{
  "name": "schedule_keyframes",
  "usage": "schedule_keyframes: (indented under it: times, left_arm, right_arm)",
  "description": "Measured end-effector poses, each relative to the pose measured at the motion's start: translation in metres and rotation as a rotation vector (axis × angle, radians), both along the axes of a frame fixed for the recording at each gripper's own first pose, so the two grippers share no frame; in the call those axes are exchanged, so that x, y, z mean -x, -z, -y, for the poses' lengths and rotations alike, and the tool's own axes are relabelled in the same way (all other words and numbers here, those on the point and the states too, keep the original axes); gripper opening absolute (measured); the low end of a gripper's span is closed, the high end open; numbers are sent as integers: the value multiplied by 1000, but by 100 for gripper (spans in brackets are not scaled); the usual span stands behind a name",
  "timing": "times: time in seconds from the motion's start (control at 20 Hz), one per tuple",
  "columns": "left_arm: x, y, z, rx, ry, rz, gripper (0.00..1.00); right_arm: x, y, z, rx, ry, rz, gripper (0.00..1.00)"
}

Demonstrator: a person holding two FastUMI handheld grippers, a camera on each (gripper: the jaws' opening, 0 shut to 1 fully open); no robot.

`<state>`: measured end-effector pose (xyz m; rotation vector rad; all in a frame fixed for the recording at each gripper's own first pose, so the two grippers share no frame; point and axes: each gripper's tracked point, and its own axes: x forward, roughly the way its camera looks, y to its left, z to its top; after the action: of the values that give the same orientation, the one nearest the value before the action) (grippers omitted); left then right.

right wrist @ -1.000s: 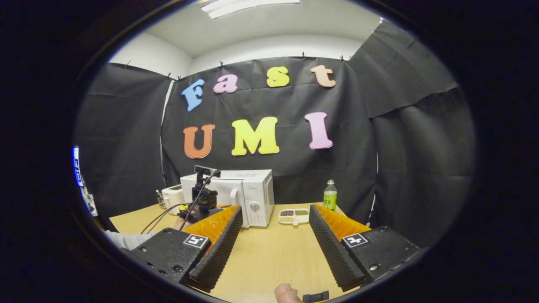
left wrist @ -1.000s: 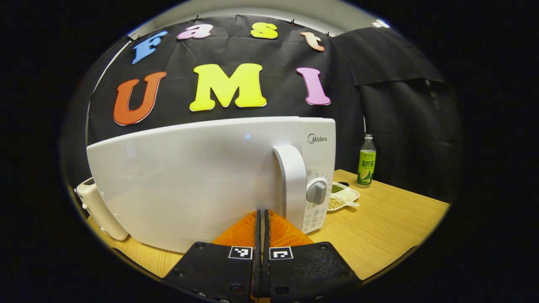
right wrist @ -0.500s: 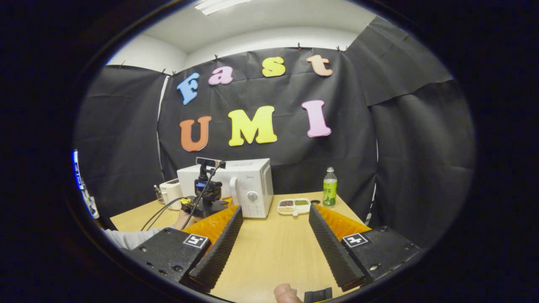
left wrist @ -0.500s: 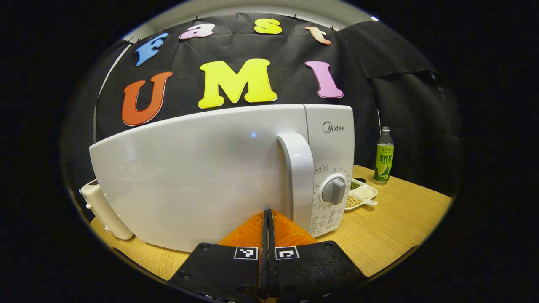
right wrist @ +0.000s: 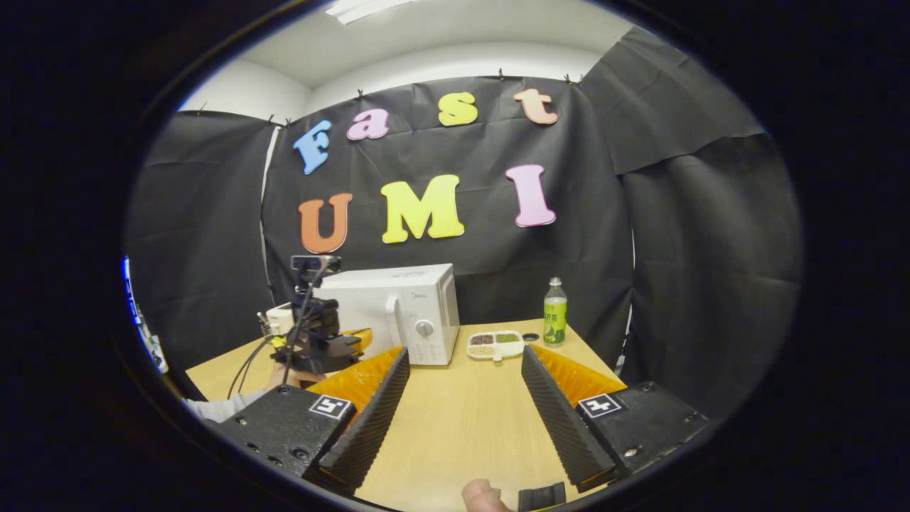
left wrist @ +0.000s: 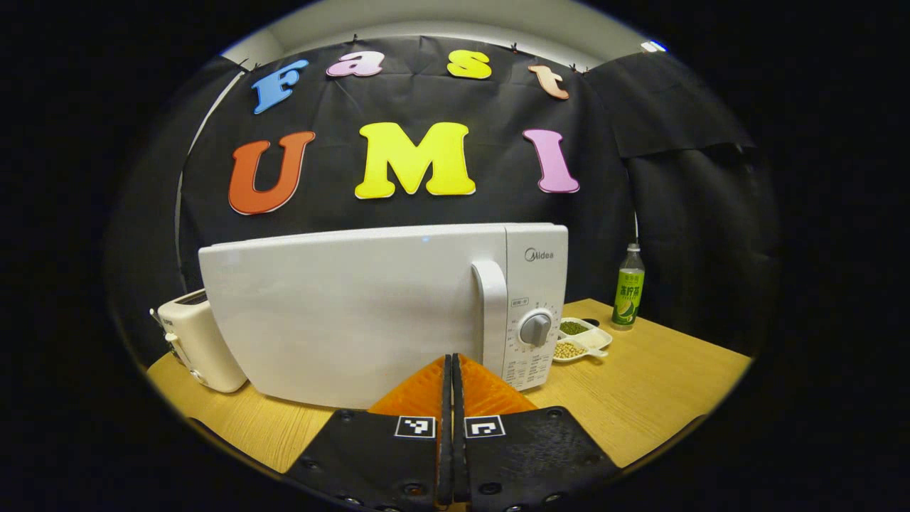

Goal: Open the microwave oven with the left hand, put the food in, and close the microwave oven.

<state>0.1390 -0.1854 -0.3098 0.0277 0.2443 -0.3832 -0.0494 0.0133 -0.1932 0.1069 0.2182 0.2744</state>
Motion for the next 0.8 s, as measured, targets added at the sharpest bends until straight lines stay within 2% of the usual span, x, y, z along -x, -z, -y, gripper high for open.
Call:
schedule_keyframes:
  times: [0.2,0.25,0.3,0.35,0.4,0.45,0.5,0.55,0.6,0.65,0.7,0.75,0.8]
  left_arm:
    - [44,-46,-34,63,-19,46,1]
    - [55,-56,-44,75,-29,46,1]
    - [68,-67,-56,90,-48,43,1]
    - [80,-79,-67,107,-64,41,1]
    - [92,-89,-79,113,-85,39,1]
    - [104,-100,-93,109,-113,52,1]
    - [113,-110,-105,97,-133,63,3]
    - [126,-120,-110,91,-135,76,19]
    - [139,-129,-117,83,-148,89,10]
    - [148,-138,-122,74,-149,107,30]
    - [160,-142,-124,62,-144,112,42]
    - [170,-148,-127,54,-150,120,65]
    - [180,-153,-129,49,-147,123,67]
  right_arm:
    - [9,-17,-2,9,26,38,92]
    - [11,-23,-1,14,38,54,100]
    - [13,-28,-2,18,46,69,92]
    - [16,-33,-5,18,49,82,92]
    - [17,-38,-9,16,49,89,100]
    - [20,-43,-12,15,47,96,92]
    - [22,-47,-15,17,44,102,100]
    - [25,-51,-17,20,46,109,92]
    - [27,-55,-19,22,47,117,100]
    - [28,-58,-22,26,48,124,100]
    - [31,-61,-24,31,48,127,92]
    - [33,-63,-26,33,48,132,92]
    - [37,-66,-28,35,50,137,92]
